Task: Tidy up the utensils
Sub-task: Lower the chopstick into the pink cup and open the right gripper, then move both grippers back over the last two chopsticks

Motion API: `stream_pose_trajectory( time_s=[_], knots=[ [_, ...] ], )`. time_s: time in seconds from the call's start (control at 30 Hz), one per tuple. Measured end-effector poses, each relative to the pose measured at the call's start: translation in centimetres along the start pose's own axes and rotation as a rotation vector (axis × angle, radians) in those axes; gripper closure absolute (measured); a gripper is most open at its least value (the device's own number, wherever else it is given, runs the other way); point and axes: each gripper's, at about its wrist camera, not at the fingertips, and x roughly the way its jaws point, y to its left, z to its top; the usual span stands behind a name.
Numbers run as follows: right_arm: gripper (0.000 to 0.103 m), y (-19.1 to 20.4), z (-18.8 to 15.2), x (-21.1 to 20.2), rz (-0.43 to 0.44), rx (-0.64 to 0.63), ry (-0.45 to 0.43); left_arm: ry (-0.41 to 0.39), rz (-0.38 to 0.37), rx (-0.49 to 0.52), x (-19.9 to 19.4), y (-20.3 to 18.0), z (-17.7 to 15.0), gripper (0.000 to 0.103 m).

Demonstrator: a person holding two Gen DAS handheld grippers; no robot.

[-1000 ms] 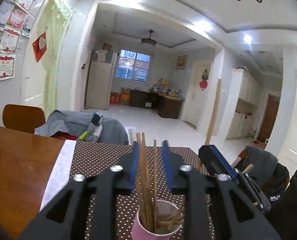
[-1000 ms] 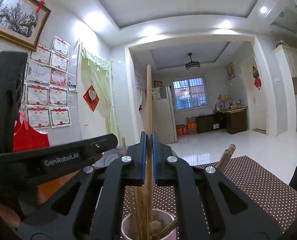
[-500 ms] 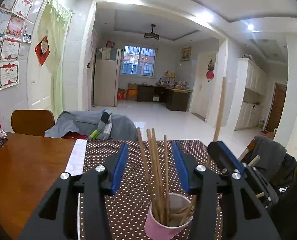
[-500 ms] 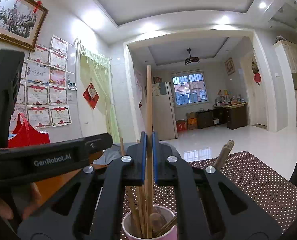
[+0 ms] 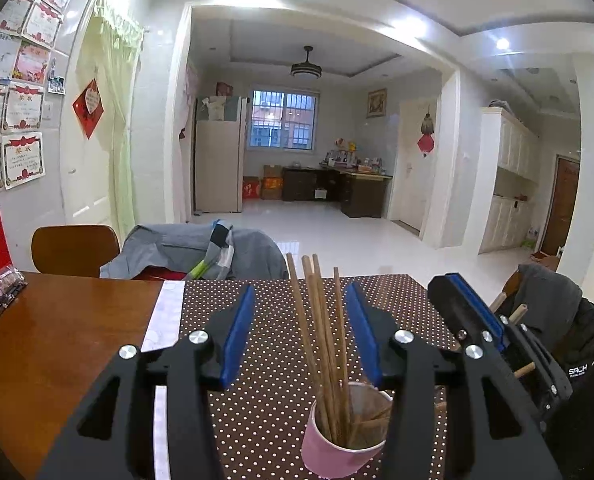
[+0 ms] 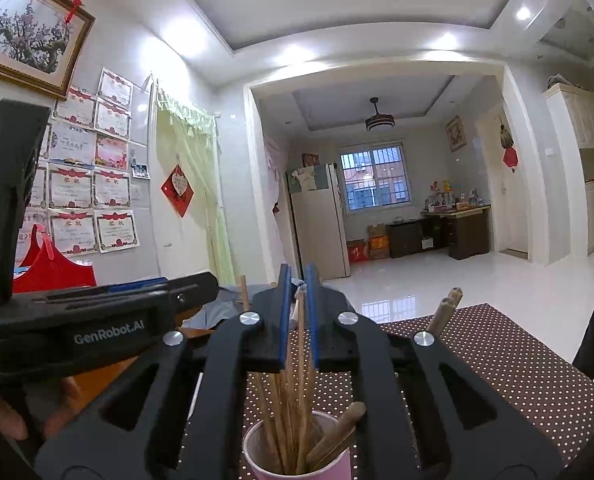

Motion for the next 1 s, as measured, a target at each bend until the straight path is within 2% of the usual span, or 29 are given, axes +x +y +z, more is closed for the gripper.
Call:
stream_pose_trajectory(
  time_s=[0.43,0.63,0.7,1.0],
  knots=[
    [0.087,0.8,0.9,-1.5,-0.004,-0.018,-0.035,-0.009,0.018,-0.011,-0.7,0.1,-0.2,0.055],
    [0.070,0.9,1.5,-3.6,-0.014,-0.019,-0.049,-0.026,0.025,-0.004,-2.8,-0.1,-0.1,0.054],
    [0.060,0.9,1.7,-4.4,-0.020,-0.020,-0.048,-0.032,0.028,0.002,-3.6,-0.3,-0.4,0.052],
    [0.057,0.9,2.0,-7.9,-0.052,-0.021,-0.024,-0.033,0.032,0.018,-7.4,-1.0,-2.1,0.047]
  ],
)
